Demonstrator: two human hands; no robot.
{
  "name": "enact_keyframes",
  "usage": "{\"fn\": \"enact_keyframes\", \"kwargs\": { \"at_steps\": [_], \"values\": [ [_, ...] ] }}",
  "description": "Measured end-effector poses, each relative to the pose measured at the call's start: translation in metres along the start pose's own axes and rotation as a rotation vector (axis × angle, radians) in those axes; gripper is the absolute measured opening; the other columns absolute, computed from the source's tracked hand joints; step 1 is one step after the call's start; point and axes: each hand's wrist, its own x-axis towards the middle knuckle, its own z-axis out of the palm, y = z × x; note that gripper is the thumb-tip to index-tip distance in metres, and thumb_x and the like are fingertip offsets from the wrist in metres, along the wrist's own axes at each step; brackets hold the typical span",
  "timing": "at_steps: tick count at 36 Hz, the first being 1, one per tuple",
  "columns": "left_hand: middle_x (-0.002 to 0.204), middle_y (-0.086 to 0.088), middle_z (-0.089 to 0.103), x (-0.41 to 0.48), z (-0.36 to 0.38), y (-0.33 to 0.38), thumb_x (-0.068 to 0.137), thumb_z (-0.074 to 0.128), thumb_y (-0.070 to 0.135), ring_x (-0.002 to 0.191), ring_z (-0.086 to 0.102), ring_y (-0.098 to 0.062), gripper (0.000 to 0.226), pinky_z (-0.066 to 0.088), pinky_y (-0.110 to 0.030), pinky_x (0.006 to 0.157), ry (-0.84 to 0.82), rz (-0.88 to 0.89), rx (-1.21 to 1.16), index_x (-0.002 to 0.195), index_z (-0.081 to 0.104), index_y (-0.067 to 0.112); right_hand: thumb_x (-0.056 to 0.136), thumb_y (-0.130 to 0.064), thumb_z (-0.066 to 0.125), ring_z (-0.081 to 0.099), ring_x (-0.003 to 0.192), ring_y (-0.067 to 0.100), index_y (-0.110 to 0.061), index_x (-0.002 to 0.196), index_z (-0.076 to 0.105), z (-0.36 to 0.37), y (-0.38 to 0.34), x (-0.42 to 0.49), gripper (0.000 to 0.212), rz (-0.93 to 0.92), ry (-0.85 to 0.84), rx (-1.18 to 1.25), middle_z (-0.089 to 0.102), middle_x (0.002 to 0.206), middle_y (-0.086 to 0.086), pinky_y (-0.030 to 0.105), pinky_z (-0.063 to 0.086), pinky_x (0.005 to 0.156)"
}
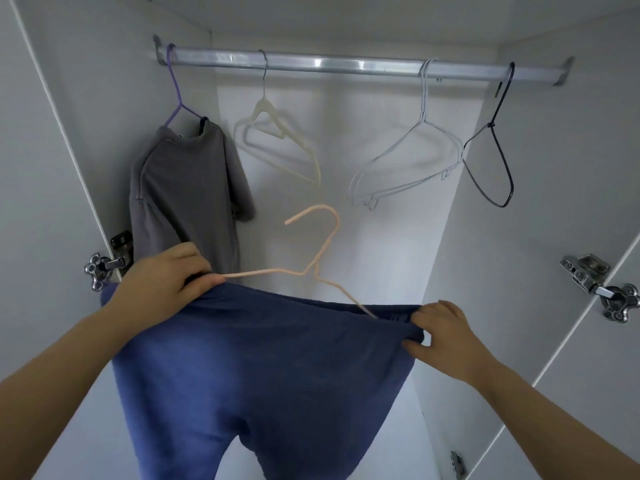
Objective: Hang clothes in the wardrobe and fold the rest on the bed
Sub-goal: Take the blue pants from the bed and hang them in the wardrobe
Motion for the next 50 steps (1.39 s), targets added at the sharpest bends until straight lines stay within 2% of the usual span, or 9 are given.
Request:
{"fn": "enact_keyframes", "kwargs": {
  "at_steps": [4,11,15,17,23,27,36,41,50],
  "values": [
    [0.069,0.017,0.042,0.01,0.007,0.007,0.083,0.039,0.053,0.073,0.046,-0.006,0.053,0.046,-0.029,0.053,0.04,-0.013,-0.081,0.071,0.07,0.012,0.066,-0.037,0.048,0.028,0.05,0.001,-0.017,0.049,0.036,-0.001,-0.021,0.019,0.029,0.042,0.061,0.057,0.021,0.051,-0.018,0.011,0.022,0.059],
    [0.087,0.037,0.05,0.01,0.003,0.012,0.077,0.041,0.055,0.078,0.047,0.019,0.032,0.031,0.002,0.067,0.025,-0.099,-0.247,0.067,0.062,0.033,0.078,-0.023,0.072,0.046,0.099,-0.001,-0.032,0.092,0.046,-0.009,-0.028,0.019,0.031,0.255,0.022,0.585,0.043,0.105,-0.02,0.003,0.035,0.079],
    [0.091,0.024,0.054,0.003,0.008,0.013,0.076,0.041,0.058,0.079,0.052,0.01,0.018,0.033,0.0,0.067,-0.032,-0.14,-0.337,0.071,0.057,0.064,0.091,-0.033,0.056,0.045,0.058,0.006,-0.025,0.085,0.053,-0.017,-0.034,0.02,0.01,0.335,-0.078,0.544,0.053,0.067,-0.008,0.014,0.039,0.058],
    [0.093,0.02,0.055,0.0,0.01,0.016,0.076,0.041,0.057,0.08,0.053,0.006,0.018,0.034,-0.001,0.068,-0.036,-0.138,-0.37,0.077,0.055,0.069,0.092,-0.034,0.055,0.038,0.049,0.005,-0.017,0.061,0.046,-0.017,-0.038,0.021,0.036,0.327,-0.082,0.477,0.042,0.049,-0.011,0.017,0.033,0.054],
    [0.084,0.013,0.059,0.003,0.007,0.029,0.079,0.046,0.052,0.074,0.055,0.0,0.023,0.036,-0.003,0.067,0.033,-0.222,-0.474,0.062,0.061,0.054,0.09,-0.028,0.06,0.038,0.048,0.006,-0.018,0.051,0.036,-0.022,-0.045,0.02,0.046,0.316,-0.019,0.45,0.038,0.043,-0.012,0.016,0.032,0.052],
    [0.068,0.001,0.057,0.01,0.008,0.035,0.092,0.057,0.018,0.071,0.053,0.001,0.032,0.036,-0.006,0.067,0.013,-0.311,-0.497,0.062,0.056,0.031,0.088,-0.03,0.062,0.038,0.048,0.006,-0.017,0.051,0.04,-0.029,-0.049,0.024,0.045,0.33,-0.028,0.48,0.039,0.043,-0.011,0.016,0.033,0.052],
    [0.083,-0.005,0.067,0.019,0.019,0.079,0.083,0.037,0.041,0.081,0.06,-0.028,0.043,0.048,-0.036,0.075,0.063,-0.308,-0.179,0.09,0.071,0.015,0.084,-0.028,0.069,0.039,0.053,0.009,-0.01,0.058,0.054,-0.042,-0.062,0.033,0.035,0.557,-0.095,0.649,0.044,0.051,-0.007,0.019,0.031,0.054],
    [0.082,0.007,0.065,0.044,0.029,0.119,0.094,0.052,0.024,0.08,0.057,-0.011,0.022,0.042,-0.022,0.072,-0.3,-0.589,-0.594,0.087,0.071,0.014,0.091,-0.026,0.061,0.05,0.07,0.019,-0.004,0.078,0.064,-0.045,-0.081,0.042,0.026,0.667,-0.229,0.872,0.055,0.074,0.009,0.027,0.039,0.066],
    [0.087,0.001,0.064,0.082,0.022,0.139,0.098,0.047,0.023,0.082,0.06,-0.01,0.017,0.045,-0.021,0.069,-0.315,-0.989,-1.191,0.096,0.057,0.009,0.098,-0.018,0.047,0.059,0.077,0.011,-0.015,0.088,0.07,-0.045,-0.11,0.048,0.025,0.555,-0.272,0.944,0.067,0.086,0.0,0.021,0.048,0.07]
  ]
}}
